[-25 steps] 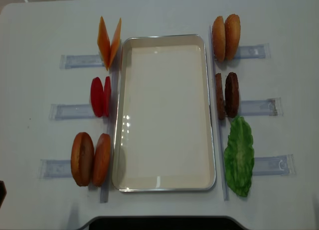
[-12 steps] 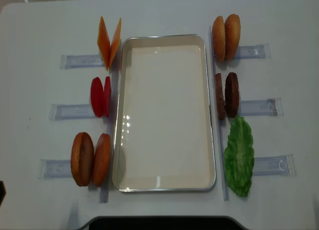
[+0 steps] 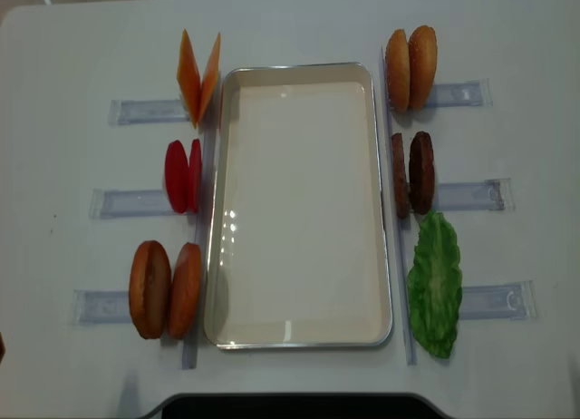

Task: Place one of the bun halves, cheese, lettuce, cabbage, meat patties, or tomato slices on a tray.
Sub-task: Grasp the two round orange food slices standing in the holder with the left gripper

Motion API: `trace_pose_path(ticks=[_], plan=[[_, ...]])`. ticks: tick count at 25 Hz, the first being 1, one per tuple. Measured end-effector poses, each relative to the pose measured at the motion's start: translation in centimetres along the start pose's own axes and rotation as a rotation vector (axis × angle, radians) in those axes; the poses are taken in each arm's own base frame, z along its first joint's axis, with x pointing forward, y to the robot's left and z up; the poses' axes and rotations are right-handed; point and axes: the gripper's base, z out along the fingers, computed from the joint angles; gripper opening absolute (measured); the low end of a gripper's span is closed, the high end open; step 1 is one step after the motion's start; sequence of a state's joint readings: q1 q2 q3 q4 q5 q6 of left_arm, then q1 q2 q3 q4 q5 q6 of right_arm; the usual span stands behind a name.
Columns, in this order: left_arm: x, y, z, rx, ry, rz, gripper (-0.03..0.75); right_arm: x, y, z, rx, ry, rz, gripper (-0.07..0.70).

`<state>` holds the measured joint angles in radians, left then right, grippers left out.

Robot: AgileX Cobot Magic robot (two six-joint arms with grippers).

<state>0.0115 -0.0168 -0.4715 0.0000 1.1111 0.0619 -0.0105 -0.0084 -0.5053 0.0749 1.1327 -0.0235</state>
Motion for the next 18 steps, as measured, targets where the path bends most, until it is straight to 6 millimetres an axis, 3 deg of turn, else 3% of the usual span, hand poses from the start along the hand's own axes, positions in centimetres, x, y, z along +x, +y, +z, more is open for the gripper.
trace_pose_path(ticks=[6, 13, 18], plan=[[-0.4, -0.5, -0.4, 0.056, -0.019, -0.037, 0.005, 0.0, 0.0, 0.0, 0.000, 0.000, 0.000, 0.538], [-3.2, -0.6, -0.5, 0.084, 0.021, -0.053, 0.166, 0.0, 0.0, 0.0, 0.000, 0.000, 0.000, 0.538], [-5.3, -1.3, 1.1, 0.182, 0.143, -0.099, 0.200, 0.0, 0.0, 0.0, 0.000, 0.000, 0.000, 0.538]])
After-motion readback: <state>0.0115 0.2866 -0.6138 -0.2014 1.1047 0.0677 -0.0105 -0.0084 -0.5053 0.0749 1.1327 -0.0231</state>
